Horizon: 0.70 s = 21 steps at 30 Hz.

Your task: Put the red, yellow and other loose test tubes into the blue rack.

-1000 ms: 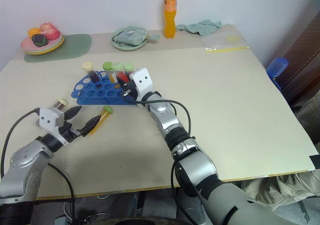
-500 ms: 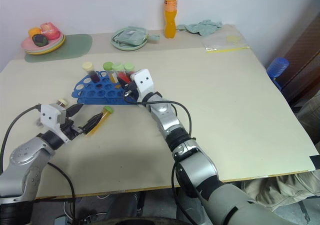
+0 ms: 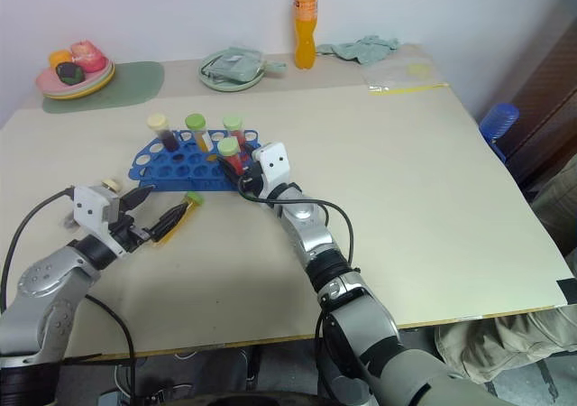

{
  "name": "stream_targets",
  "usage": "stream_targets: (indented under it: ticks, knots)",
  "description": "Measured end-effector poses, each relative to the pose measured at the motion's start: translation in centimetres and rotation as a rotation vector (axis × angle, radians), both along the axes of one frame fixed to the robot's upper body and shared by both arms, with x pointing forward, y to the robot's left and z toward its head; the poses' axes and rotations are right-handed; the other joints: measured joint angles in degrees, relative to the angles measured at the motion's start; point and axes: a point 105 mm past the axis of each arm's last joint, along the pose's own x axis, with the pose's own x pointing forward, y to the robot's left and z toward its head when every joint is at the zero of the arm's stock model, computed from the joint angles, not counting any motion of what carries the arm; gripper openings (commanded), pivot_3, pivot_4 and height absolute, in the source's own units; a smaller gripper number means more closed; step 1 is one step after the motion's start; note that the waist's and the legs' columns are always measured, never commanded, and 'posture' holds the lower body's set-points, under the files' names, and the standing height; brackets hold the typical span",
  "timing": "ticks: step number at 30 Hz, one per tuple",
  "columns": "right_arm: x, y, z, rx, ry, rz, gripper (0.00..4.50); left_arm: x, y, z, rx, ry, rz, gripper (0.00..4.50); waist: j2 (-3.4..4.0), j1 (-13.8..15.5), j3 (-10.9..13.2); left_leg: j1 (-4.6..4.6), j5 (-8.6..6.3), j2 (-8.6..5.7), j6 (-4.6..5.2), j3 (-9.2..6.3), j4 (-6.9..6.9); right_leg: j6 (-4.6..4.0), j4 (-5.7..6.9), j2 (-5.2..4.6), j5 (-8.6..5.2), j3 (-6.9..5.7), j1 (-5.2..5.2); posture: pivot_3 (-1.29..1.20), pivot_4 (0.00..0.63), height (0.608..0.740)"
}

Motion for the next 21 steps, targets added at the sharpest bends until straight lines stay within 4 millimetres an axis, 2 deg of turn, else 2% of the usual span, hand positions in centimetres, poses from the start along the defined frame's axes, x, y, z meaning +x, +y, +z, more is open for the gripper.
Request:
stream_targets:
  ticks: [5, 10, 13, 14, 17, 21]
  knots:
    - [-1.3, -0.3, 4.2, 0.08, -0.131, 0.026, 3.19, 0.0, 0.4, 0.0, 0.004, 0.02, 0.019, 4.5, 0.0, 0.03, 0.0, 0.0, 0.0, 0.01, 0.0, -0.03, 0.0, 0.0, 0.0, 0.0, 0.0, 0.0, 0.0, 0.0, 0.15, 0.74]
    - [-2.4, -2.1, 6.0, 0.107, -0.145, 0.058, 3.19, 0.3, 1.0, 2.4, 0.008, 0.024, 0.037, 4.5, -0.01, 0.29, 0.0, -0.01, 0.0, 0.0, 0.0, -0.06, 0.03, 0.0, 0.0, -0.04, 0.0, 0.0, 0.04, 0.0, 0.15, 0.74]
    - [-2.4, -4.5, 7.1, 0.08, -0.16, 0.046, 4.04, 0.6, 1.2, 3.5, 0.017, 0.074, 0.033, 4.5, -0.01, 0.27, 0.0, -0.01, 0.0, -0.01, 0.01, -0.05, 0.02, 0.01, 0.0, -0.03, 0.0, -0.02, 0.04, 0.0, 0.15, 0.74]
    - [-2.5, -5.4, 7.3, 0.058, -0.166, 0.042, 4.47, 0.7, 1.2, 3.8, 0.019, 0.089, 0.032, 4.5, 0.0, 0.23, 0.0, -0.01, 0.0, -0.01, 0.01, -0.04, 0.02, 0.01, 0.0, -0.03, 0.0, -0.01, 0.03, 0.0, 0.15, 0.74]
    - [-3.0, -7.3, 6.2, -0.056, -0.134, 0.067, 4.47, 1.3, 1.5, 4.4, 0.095, 0.177, 0.058, 4.5, -0.03, 0.09, 0.01, -0.01, -0.01, 0.01, 0.01, -0.04, 0.02, 0.01, 0.01, 0.03, 0.0, -0.02, 0.02, 0.0, 0.15, 0.74]
    - [-5.0, -8.8, 3.7, -0.231, -0.055, 0.178, 4.47, 1.5, 2.2, 5.0, 0.3, 0.375, 0.094, 4.5, 0.03, -0.01, 0.06, 0.0, -0.03, 0.02, 0.05, 0.02, 0.01, 0.02, 0.0, 0.07, -0.01, 0.02, 0.02, 0.0, 0.15, 0.74]
